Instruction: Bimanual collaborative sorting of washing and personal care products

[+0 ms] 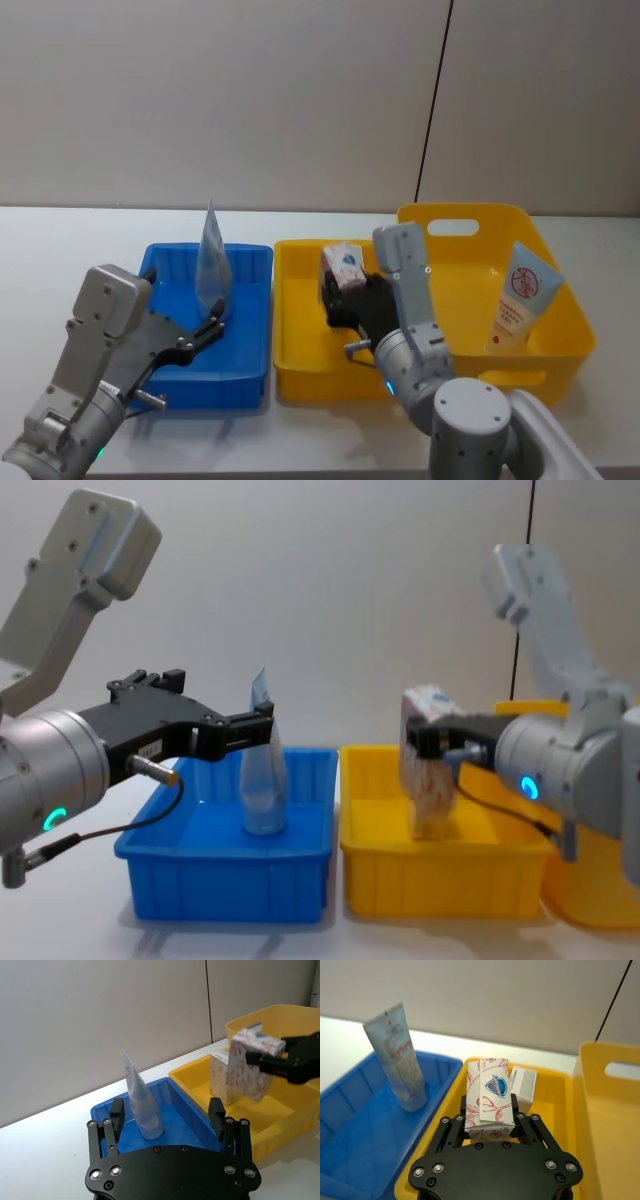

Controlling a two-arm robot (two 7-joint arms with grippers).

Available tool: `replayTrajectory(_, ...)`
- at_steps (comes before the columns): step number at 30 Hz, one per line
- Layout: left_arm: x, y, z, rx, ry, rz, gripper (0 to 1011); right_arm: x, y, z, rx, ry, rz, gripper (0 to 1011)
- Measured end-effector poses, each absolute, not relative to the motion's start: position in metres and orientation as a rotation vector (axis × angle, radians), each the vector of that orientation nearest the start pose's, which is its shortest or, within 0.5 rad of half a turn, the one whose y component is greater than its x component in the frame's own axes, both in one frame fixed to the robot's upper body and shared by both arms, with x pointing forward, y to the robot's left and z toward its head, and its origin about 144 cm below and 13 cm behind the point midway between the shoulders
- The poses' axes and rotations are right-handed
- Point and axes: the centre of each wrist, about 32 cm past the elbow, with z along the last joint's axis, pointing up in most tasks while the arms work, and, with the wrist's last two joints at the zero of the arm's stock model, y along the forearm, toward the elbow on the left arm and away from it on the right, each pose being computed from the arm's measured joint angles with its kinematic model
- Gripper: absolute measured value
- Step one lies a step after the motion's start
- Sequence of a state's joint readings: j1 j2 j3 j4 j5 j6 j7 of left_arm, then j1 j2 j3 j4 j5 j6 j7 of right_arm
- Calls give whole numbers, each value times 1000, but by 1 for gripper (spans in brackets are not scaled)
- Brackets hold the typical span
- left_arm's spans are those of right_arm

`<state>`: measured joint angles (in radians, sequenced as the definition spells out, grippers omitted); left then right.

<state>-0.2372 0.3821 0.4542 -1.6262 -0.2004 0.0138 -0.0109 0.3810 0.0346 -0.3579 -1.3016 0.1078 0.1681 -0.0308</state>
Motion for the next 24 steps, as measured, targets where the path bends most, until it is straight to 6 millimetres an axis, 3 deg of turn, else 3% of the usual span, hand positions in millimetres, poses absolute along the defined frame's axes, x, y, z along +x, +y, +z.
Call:
replayTrajectory(6,492,198,1204,61,-268,1124,1001,545,-138,1203,-43,-44,-1278,362)
replayTrajectory(15,492,198,1204,61,-268,1124,1001,533,-166,1229,68,-128,-1350,362)
replayTrajectory(24,492,198,1204,61,-267,1124,1001,517,-192,1241,104,-161,-1450,362)
